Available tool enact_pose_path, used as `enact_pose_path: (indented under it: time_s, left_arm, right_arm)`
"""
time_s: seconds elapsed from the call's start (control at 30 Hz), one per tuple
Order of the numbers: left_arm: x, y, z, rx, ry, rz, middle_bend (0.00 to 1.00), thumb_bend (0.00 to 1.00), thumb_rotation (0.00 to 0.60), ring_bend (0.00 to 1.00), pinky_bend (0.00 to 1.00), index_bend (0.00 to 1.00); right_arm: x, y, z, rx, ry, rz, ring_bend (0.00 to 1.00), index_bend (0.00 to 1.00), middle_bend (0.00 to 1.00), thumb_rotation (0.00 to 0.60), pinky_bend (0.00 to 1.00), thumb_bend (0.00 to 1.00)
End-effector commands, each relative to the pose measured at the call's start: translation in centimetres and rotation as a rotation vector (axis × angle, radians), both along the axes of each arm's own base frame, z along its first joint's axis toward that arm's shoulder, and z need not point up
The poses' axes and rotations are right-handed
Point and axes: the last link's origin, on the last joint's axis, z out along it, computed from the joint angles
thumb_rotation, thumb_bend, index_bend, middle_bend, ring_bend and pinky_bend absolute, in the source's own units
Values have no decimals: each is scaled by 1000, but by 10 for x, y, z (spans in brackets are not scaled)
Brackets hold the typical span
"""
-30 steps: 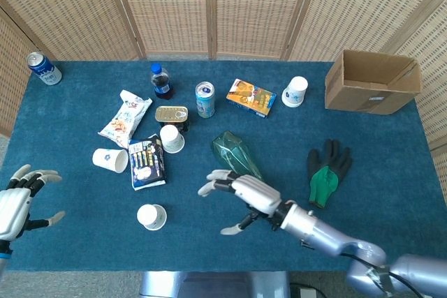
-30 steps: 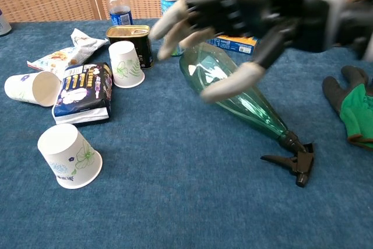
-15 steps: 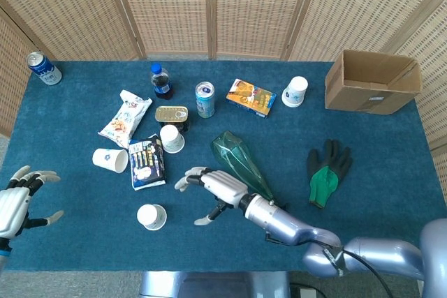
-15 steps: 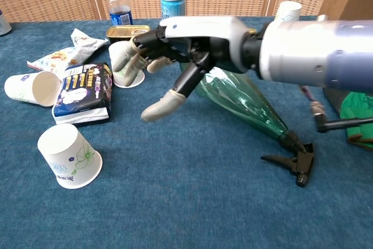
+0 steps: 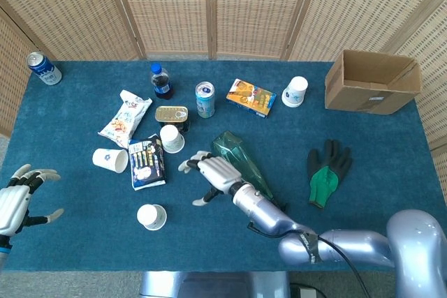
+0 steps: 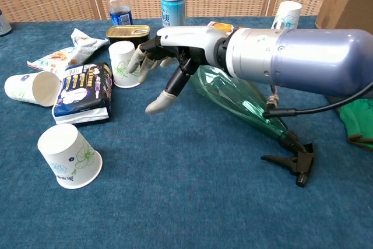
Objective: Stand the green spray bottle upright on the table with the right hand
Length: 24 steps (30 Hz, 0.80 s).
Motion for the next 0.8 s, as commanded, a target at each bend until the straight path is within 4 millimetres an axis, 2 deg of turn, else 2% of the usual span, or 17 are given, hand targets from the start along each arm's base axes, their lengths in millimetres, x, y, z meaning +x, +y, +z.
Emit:
enact_pose_path:
  time_s: [0.03, 0.37, 0.53, 0.8]
  left_arm:
    - [0, 0, 0, 1, 1, 0, 279, 183, 597, 217, 52, 297]
    - [0, 0, 0, 2, 1, -8, 279, 182, 597, 217, 51, 297]
    - [0, 0, -1, -1, -3, -12, 279, 182, 595, 217, 51, 297]
    - [2, 1, -3, -5, -11, -24, 279, 183, 598, 217, 51, 297]
  right_arm:
    - [4, -11, -3, -115, 70, 6, 154, 234, 313, 600, 106, 142]
    - [-10, -27, -2, -297, 268, 16, 186, 234, 313, 600, 106, 133]
    - [-18, -30, -2, -323, 329, 12, 187, 234, 313, 600, 106, 134]
    - [-2, -10, 8, -276, 248, 48, 188, 235, 313, 600, 106, 133]
